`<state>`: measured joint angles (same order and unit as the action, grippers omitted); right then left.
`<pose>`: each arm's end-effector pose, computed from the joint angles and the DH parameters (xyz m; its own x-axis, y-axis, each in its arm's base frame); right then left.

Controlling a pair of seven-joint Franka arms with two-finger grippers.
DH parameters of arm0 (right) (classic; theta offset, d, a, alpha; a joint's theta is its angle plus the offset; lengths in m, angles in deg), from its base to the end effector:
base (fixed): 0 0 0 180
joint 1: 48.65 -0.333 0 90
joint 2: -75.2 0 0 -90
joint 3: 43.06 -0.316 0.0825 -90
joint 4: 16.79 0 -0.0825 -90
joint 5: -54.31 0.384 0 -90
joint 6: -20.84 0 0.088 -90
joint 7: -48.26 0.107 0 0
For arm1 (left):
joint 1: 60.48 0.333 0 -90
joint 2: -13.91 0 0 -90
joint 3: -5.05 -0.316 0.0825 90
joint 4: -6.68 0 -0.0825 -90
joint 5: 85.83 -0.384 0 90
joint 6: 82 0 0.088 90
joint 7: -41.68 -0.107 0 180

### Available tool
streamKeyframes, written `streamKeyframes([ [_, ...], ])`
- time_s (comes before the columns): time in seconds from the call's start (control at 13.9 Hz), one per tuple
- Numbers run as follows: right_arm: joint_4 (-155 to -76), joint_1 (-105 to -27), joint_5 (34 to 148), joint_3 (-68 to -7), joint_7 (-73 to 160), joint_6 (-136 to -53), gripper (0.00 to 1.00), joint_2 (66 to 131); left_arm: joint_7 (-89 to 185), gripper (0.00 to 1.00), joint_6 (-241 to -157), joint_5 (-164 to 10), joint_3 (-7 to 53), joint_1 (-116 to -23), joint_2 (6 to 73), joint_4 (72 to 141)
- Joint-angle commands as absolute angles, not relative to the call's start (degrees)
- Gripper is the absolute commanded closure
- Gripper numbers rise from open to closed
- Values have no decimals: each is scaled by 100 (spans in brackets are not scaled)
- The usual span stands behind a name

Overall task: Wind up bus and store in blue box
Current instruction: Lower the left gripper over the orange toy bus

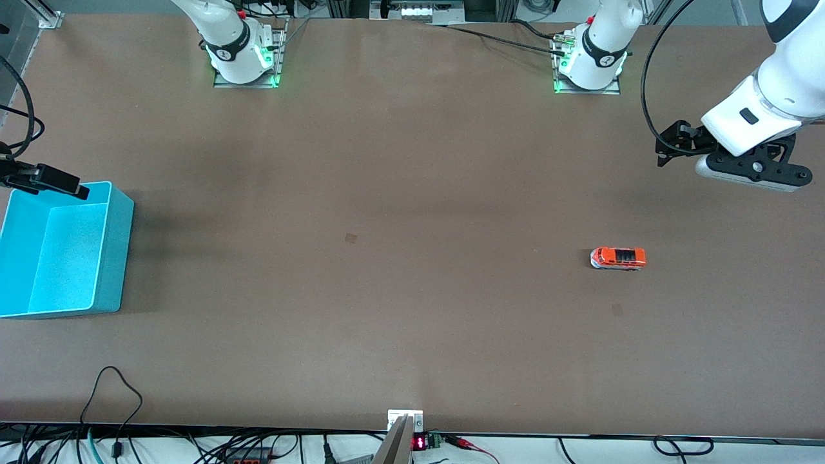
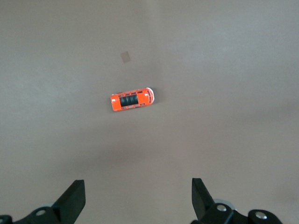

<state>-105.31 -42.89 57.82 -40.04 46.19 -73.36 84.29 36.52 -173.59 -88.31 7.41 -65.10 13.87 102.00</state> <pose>0.5986 -0.0840 0.5511 0.9910 -0.1209 -0.0574 -0.1241 -0.9908 -0.0545 0.5496 -0.0627 0.5835 0.9751 -0.2111 -0.0680 -0.2139 -0.9761 -0.0372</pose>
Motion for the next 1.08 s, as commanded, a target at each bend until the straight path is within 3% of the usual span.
streamKeyframes([
  [0.0,-10512,-4258,5888,-4016,4615,-7294,0,8390,3667,0,-16990,-8847,769,-6514,1497,9985],
  [0.65,-10503,-4294,5879,-4016,4606,-7286,0,8373,2389,0,-15908,-8759,787,-6575,1786,9985],
  [1.0,-10503,-4346,5844,-4033,4580,-7286,0,8346,797,0,-16275,-8847,778,-6566,2216,10107],
])
